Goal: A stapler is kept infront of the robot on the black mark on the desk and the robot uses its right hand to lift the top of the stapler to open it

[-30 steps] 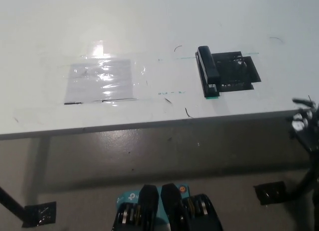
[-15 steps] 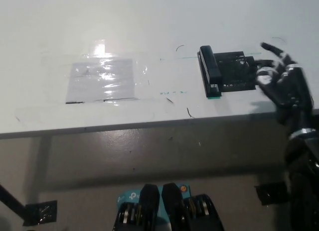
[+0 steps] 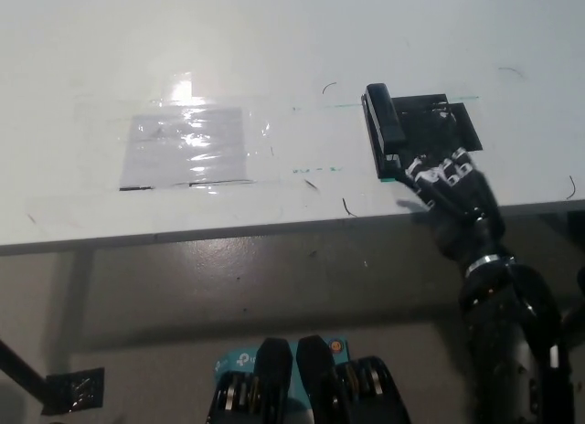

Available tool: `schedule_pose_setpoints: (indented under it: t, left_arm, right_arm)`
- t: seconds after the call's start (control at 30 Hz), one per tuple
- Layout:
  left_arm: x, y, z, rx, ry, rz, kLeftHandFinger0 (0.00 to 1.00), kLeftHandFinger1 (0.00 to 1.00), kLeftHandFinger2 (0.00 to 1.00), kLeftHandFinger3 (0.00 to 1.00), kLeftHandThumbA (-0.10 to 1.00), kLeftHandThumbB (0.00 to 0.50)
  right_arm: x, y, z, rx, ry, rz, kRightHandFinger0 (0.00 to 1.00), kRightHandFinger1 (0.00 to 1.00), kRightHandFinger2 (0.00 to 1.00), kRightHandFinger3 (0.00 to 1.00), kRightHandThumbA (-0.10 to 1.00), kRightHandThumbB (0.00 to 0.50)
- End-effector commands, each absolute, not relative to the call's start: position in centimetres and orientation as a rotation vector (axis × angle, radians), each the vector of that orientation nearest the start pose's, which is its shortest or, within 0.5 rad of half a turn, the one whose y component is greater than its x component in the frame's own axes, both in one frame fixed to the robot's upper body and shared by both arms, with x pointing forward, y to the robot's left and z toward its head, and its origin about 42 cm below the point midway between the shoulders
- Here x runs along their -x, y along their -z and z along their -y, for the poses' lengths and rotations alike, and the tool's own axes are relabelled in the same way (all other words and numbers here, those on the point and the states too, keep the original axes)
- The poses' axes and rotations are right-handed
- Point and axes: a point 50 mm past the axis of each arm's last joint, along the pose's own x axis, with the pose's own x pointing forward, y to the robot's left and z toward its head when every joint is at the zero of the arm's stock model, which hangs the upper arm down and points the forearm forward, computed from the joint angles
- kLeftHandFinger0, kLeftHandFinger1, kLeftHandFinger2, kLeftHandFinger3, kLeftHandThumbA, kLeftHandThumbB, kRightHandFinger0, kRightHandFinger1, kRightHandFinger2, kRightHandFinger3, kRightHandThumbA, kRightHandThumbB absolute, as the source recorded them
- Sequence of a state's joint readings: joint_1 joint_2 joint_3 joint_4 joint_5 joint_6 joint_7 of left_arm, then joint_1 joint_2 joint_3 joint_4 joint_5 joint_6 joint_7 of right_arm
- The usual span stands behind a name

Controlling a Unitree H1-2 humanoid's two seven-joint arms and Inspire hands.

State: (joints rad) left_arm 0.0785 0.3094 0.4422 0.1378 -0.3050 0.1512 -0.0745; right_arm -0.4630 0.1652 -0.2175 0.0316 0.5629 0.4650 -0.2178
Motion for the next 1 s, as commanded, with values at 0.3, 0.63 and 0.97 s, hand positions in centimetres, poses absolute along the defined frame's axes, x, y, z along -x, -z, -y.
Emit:
schedule_pose_setpoints:
  t: [0.3, 0.63, 0.97]
  left_arm:
    - [-23.0, -9.2, -44.0, 0.054, -0.397, -0.169, 0.55, 0.57, 0.74, 0.90, 0.34, 0.132]
    - [-22.8, -8.9, -44.1, 0.058, -0.398, -0.175, 0.52, 0.58, 0.73, 0.88, 0.36, 0.161]
    - [-23.1, -9.4, -43.9, 0.066, -0.402, -0.160, 0.51, 0.57, 0.69, 0.86, 0.35, 0.166]
  right_arm:
    - [-41.8, -22.8, 12.5, -1.199, 0.014, -0.210, 0.65, 0.85, 0.95, 1.00, 1.00, 0.000]
    - [-42.2, -22.3, 11.6, -1.229, 0.060, -0.276, 0.69, 0.84, 0.90, 1.00, 1.00, 0.000]
    - [-43.7, -21.8, 11.0, -1.244, 0.144, -0.327, 0.70, 0.87, 1.00, 1.00, 1.00, 0.000]
